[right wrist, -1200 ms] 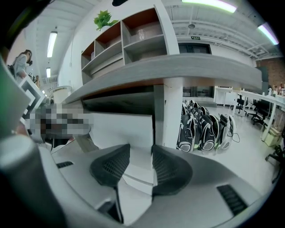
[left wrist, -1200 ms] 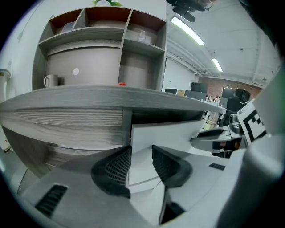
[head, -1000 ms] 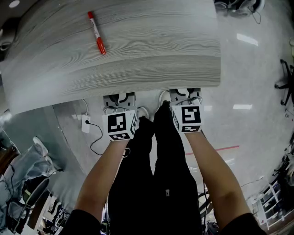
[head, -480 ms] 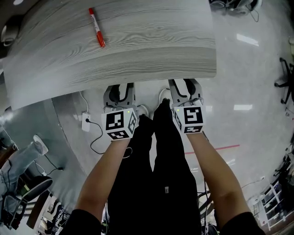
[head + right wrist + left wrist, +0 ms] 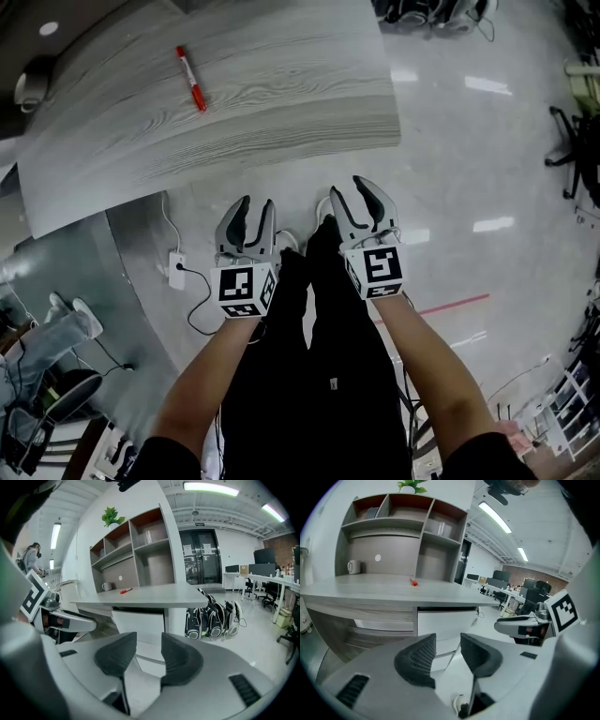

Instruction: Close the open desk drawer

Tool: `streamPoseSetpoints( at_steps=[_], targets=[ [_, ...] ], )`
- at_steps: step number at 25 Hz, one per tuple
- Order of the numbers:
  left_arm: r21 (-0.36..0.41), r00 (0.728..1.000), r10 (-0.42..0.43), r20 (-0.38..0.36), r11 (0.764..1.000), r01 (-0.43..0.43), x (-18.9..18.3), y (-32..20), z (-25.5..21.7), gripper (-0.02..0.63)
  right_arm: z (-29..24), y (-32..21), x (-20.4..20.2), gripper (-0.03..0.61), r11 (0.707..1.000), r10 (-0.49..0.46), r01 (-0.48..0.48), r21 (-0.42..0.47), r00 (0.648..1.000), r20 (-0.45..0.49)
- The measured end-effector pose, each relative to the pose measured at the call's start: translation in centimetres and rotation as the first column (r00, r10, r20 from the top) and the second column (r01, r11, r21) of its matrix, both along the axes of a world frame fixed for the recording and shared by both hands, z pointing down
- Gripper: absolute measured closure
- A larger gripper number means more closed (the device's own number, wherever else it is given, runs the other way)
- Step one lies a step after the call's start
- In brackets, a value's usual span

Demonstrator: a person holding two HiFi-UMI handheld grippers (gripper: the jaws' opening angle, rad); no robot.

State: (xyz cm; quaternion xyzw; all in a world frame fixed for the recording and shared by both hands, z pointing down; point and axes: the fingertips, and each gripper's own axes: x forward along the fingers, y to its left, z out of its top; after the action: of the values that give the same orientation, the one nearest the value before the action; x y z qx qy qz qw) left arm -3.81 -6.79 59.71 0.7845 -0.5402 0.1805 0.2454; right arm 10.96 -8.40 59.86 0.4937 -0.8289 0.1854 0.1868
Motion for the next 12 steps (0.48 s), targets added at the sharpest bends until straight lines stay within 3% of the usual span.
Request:
streamPoseSetpoints(
  at_steps=[4,12],
  targets=[
    [0.014,1.0,0.013,-0.006,1.0,-0.013,0.7,1.5,-3.0,0.456,-3.1,1.4,0.3,0.414,1.0,-0.009,0.009,0.014,1.0,0.003],
    [0.142,0.999,-0.004,-0.044,0.99,0.01,0.5,1.1,-13.8,0.456,-13.3,1.9,0.7,0.414,0.997,0.06,-0.062,0.056,0.997,0.038]
  ],
)
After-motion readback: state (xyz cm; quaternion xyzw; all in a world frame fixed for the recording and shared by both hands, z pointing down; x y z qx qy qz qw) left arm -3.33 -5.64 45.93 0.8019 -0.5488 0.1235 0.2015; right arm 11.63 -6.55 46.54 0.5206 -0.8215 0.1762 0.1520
